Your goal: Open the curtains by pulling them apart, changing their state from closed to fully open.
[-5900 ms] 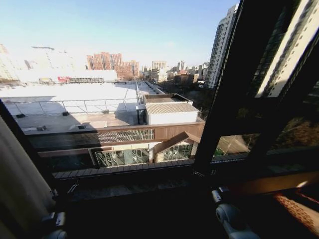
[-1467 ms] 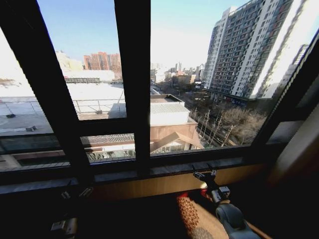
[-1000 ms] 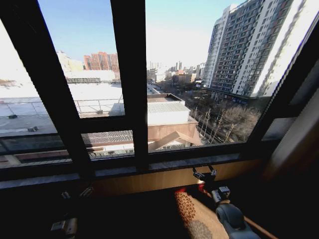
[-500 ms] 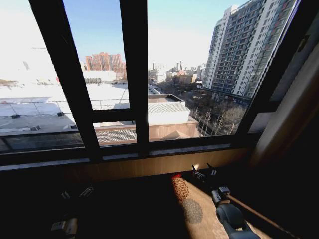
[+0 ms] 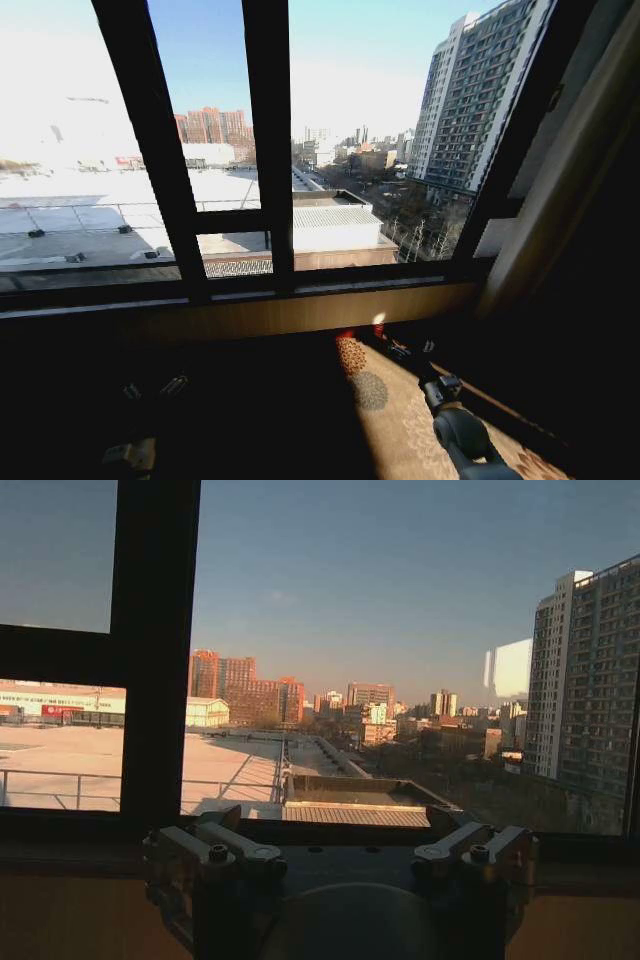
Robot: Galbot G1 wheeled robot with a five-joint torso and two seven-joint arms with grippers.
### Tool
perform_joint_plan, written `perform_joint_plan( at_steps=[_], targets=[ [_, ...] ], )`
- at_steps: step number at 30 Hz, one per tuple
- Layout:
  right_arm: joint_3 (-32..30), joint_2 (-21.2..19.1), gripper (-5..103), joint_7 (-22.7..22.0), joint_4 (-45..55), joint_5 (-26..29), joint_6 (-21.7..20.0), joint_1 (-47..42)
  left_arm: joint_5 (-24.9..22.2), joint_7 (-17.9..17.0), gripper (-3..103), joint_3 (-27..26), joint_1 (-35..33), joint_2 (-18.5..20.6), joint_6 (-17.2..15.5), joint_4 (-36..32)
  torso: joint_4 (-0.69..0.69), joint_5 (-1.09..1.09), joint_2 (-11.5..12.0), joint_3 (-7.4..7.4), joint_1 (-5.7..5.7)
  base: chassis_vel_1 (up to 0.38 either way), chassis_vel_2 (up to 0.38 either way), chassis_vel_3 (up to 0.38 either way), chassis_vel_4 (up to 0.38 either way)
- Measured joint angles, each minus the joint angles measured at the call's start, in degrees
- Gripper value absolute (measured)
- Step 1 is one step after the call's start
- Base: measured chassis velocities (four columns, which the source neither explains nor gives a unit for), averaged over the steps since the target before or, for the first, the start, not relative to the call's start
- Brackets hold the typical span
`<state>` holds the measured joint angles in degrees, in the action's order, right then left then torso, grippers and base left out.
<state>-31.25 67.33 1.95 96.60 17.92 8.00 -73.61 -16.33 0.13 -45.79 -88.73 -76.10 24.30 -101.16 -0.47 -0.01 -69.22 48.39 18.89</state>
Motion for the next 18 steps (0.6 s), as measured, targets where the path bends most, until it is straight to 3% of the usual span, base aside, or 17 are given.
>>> perform_joint_plan(
  at_steps=[18],
  targets=[
    [0.00, 0.00, 100, 0.00, 0.00, 0.00, 0.00, 0.01, 0.00, 0.00, 100, -0.02, -0.01, 0.00, 0.00, 0.00, 0.01, 0.01, 0.00, 0.00, 0.01, -0.003, -0.019, -0.002, 0.012]
  ],
)
